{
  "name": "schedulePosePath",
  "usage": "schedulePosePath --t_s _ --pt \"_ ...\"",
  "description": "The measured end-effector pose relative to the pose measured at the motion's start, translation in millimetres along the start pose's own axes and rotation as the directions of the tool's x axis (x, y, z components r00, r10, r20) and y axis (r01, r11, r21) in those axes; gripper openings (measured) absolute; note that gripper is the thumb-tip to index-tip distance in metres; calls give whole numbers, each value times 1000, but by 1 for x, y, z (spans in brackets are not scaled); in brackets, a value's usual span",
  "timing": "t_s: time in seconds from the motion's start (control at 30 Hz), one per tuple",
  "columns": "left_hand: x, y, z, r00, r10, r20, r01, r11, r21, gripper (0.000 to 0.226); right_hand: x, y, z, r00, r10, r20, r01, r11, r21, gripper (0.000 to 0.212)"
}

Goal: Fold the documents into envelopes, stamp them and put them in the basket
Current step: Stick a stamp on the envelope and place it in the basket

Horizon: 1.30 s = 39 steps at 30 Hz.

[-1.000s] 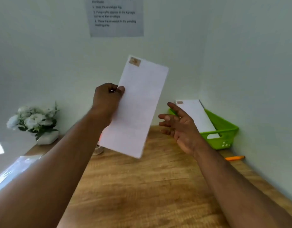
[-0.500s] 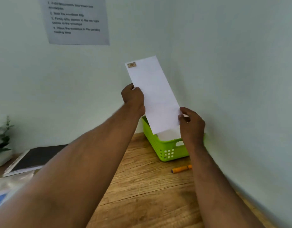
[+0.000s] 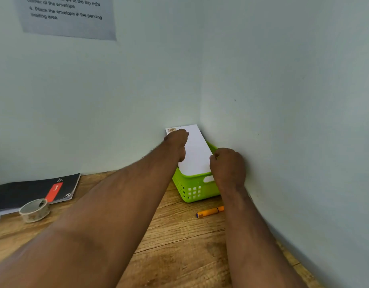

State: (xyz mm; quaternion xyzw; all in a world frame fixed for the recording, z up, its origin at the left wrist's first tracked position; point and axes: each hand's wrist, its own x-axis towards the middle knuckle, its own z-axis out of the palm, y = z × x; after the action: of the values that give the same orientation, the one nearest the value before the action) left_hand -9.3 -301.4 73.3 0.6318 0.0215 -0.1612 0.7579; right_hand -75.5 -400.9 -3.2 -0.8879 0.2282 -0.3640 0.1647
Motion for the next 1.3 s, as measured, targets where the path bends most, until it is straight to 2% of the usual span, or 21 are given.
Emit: schedulePosePath --t_s 0.07,0.13,0.27,0.4,0.5,0.6,0.67,0.73,0.8,0.87,0.9,0.97,1.03,1.07,1.17,1.23,1.3 --pt "4 -6 3 1000 27 -2 -27 998 59 46 0 0 1 1000 7 -16 -7 1000 -12 25" --pt "1 -12 5 1000 -7 -22 9 998 68 43 0 0 2 999 2 -34 -3 1000 -15 28" --pt "0 -17 7 997 -74 -14 75 989 124 15 1 0 4 999 5 -47 -6 1000 -21 29" --pt "6 -22 6 995 -99 -8 99 981 166 26 0 -2 3 998 5 -62 -6 1000 -12 28" --pt "6 -23 7 994 -107 9 105 983 153 17 0 -2 3 998 3 -68 -3 1000 -2 28" --pt "6 -25 7 994 -109 19 104 979 177 37 0 -2 3 997 -3 -81 2 1000 -12 29" --pt "8 -26 8 998 -65 -1 64 983 173 36 0 -2 3 996 -8 -84 7 1000 -16 29" --pt "7 -28 10 998 -62 4 60 977 203 47 1 -2 4 996 -8 -91 6 1000 -23 28" --pt "14 -33 13 1000 -12 -16 15 977 212 79 2 -1 5 996 -9 -88 7 1000 -27 27" --pt "15 -30 16 987 155 -47 -137 955 263 106 2 1 5 993 -24 -113 23 1000 -8 27" --pt "19 -28 17 975 219 -35 -201 938 282 118 2 1 4 987 -50 -152 51 999 6 27" --pt "13 -18 10 969 246 35 -248 951 186 136 0 -3 1 956 -134 -262 148 988 35 22" --pt "-2 -14 -12 954 292 65 -297 951 89 128 -3 -10 -2 902 -218 -372 249 968 35 17" --pt "-15 -13 -27 938 338 72 -345 933 108 116 -4 -15 -4 877 -255 -408 292 956 29 16" --pt "-40 -26 -92 876 481 39 -472 834 286 79 -13 -38 -3 798 -398 -452 462 886 35 20" --pt "-59 -40 -140 856 512 69 -479 737 476 73 -25 -58 0 740 -509 -440 590 805 61 21" --pt "-77 -55 -192 874 479 83 -389 587 710 73 -45 -84 5 682 -613 -400 705 696 137 16"
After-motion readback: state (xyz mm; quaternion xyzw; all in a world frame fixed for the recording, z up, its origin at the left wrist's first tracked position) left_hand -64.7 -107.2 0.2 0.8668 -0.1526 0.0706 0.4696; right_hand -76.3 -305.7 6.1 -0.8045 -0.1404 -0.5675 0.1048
